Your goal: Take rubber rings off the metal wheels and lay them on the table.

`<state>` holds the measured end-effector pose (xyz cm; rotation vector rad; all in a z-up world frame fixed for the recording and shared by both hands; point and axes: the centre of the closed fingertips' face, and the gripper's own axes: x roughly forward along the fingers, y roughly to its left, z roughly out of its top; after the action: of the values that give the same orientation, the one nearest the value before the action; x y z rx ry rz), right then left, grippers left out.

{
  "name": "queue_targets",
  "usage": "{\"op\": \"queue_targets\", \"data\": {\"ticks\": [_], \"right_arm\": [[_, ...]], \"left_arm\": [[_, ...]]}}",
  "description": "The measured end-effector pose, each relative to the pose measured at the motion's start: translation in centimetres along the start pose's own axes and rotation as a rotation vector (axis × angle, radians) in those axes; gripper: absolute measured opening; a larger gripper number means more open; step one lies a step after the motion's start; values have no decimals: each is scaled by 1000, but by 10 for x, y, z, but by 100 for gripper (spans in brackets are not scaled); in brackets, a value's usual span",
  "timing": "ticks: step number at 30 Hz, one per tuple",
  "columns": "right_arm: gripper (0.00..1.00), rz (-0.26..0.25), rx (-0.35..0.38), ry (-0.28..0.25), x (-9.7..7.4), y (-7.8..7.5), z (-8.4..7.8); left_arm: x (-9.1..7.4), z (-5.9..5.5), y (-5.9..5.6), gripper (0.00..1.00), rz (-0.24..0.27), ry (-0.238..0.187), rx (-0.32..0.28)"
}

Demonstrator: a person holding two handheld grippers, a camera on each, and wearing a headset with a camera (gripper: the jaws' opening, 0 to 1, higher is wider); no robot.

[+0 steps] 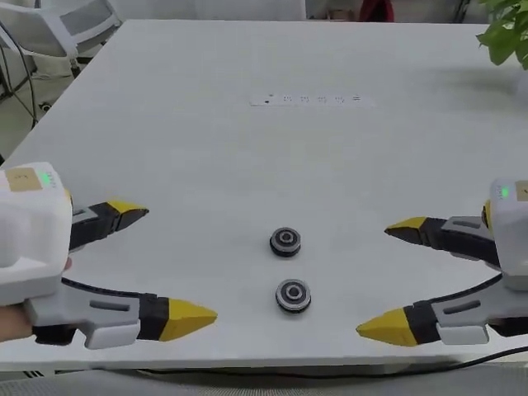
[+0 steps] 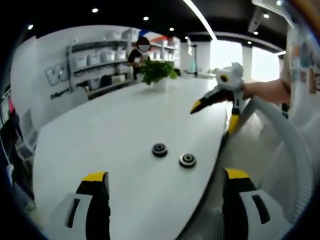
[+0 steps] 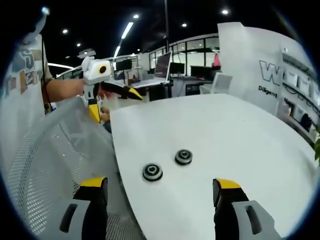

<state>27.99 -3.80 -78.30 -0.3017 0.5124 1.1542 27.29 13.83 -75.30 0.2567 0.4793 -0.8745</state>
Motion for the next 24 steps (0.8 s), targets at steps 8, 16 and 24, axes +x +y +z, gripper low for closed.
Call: {"op": "queue_targets", "data": {"ticks": [8,16,24], "right_arm": [[87,25,-23,-20,10,-4,6],[82,52,-45,-5,19,-4,5],[78,78,-42,-5,25,-5,5]], "left_arm": [[10,3,5,92,-14,7,38],[17,8,5,91,-38,6,54],[23,6,4,88,-60,14,63]]}}
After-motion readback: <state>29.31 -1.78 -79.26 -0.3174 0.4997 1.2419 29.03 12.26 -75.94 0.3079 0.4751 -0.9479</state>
